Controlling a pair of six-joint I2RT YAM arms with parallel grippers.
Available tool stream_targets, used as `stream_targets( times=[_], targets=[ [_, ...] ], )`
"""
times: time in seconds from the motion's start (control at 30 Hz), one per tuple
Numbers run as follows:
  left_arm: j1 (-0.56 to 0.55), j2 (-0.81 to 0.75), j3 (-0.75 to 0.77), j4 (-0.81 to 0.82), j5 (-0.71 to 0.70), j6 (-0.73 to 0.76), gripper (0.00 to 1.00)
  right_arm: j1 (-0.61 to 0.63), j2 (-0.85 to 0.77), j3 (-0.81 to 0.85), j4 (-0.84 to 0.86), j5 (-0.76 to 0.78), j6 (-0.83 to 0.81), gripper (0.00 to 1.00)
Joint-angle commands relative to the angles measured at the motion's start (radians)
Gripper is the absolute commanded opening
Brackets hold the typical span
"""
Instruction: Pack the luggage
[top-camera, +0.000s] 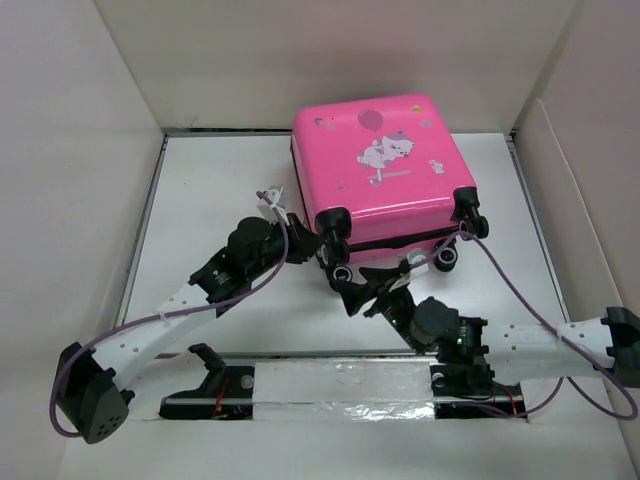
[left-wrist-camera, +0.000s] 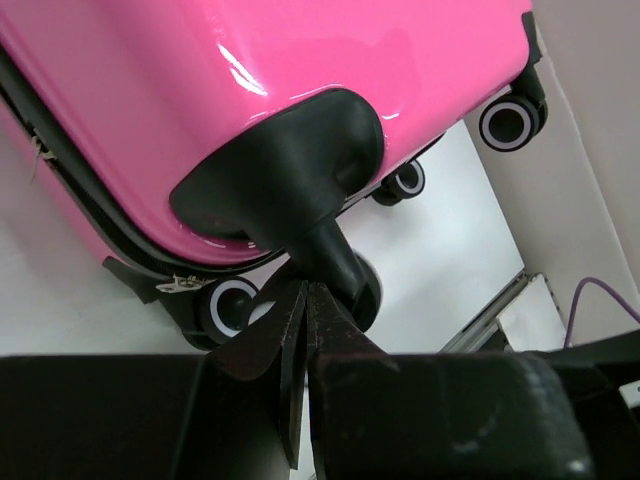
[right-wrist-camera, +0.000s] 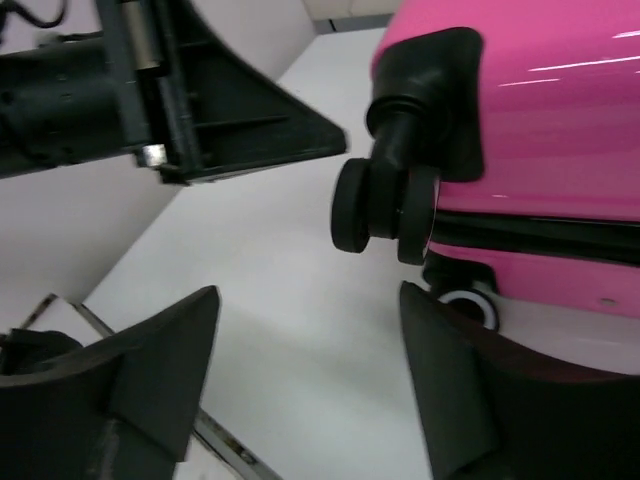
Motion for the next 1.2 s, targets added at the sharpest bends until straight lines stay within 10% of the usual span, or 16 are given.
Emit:
stream_targets(
  times=[0.0,0.07,0.1,0.27,0.47,1.17],
  targets=[
    [-0.001,-0.085,-0.054,0.025,-0.018,-0.022,0.0,-0.058,-0.09,0.0,-0.172,-0.018,-0.001,0.73],
    [-0.001,-0.102,-0.075,0.013,-0.02,-0.027,0.0,-0.094,-0.137,0.002,-0.207,-0.088,0.001,0.42],
    [-0.001,-0.104,-0.092,0.014,-0.018,-0.028,0.0,-0.126,-0.144,0.003,-0.214,-0.108,-0.002,0.42],
    [-0.001,-0.039,-0.094,0.06,0.031,-0.031,0.0,-0.235,-0.107,0.057,-0.264,-0.258,-0.022,0.78],
    [-0.027,0.047,-0.063,0.099,0.054,-0.031,0.0,-0.345,-0.032,0.086,-0.229,-0.393,-0.027,0.95],
    [-0.038,0.128,-0.167,0.453,0.174,-0.068,0.0,-0.582,0.218,0.1,0.151,-0.865,0.029,1.0]
  ],
)
